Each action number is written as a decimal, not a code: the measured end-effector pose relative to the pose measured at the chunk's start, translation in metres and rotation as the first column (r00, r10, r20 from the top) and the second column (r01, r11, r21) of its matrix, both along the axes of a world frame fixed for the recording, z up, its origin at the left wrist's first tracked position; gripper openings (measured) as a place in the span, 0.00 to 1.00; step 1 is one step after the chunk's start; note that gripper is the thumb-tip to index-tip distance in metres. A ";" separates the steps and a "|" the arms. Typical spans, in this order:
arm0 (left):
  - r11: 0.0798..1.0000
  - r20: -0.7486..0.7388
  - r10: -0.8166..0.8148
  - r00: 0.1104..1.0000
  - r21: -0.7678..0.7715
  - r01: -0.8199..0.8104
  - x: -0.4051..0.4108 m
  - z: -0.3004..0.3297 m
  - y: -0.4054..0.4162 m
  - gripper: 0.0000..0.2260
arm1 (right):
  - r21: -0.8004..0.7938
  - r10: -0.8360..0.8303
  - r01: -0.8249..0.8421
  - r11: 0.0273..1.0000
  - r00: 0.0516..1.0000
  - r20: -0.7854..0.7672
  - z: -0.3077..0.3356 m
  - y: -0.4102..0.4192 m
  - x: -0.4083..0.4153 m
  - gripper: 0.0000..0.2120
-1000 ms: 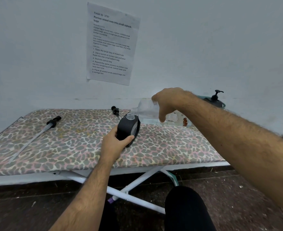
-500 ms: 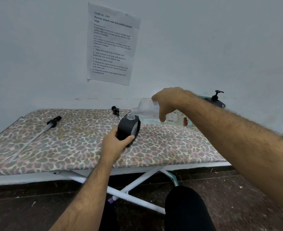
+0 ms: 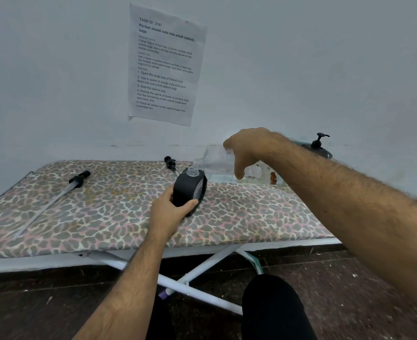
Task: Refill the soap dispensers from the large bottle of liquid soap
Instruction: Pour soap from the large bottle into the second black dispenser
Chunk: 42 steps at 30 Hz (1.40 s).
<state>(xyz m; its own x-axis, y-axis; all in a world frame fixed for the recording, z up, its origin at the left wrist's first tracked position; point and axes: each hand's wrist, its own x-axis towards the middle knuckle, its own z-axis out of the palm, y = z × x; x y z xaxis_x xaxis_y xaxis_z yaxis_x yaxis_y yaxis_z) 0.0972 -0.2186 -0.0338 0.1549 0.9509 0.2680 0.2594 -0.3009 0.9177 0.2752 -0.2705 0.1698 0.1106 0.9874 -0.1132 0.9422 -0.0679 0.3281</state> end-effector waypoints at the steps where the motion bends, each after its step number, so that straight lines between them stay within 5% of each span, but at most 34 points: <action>1: 1.000 0.001 0.000 1.000 0.000 0.000 0.000 0.000 0.000 0.25 | 0.000 0.000 0.000 1.000 1.000 0.000 0.000 0.000 0.000 0.36; 42: 1.000 0.008 0.000 1.000 -0.003 0.000 0.000 0.003 -0.002 0.25 | 0.045 0.005 -0.002 0.999 0.998 -0.064 -0.014 0.005 0.013 0.37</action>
<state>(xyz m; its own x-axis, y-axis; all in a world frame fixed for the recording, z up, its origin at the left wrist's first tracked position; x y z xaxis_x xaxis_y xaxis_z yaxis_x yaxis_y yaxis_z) 0.0974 -0.2210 -0.0311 0.1528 0.9516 0.2666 0.2522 -0.2983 0.9205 0.2883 -0.2653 0.1559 0.1014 0.9920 -0.0757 0.9614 -0.0782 0.2638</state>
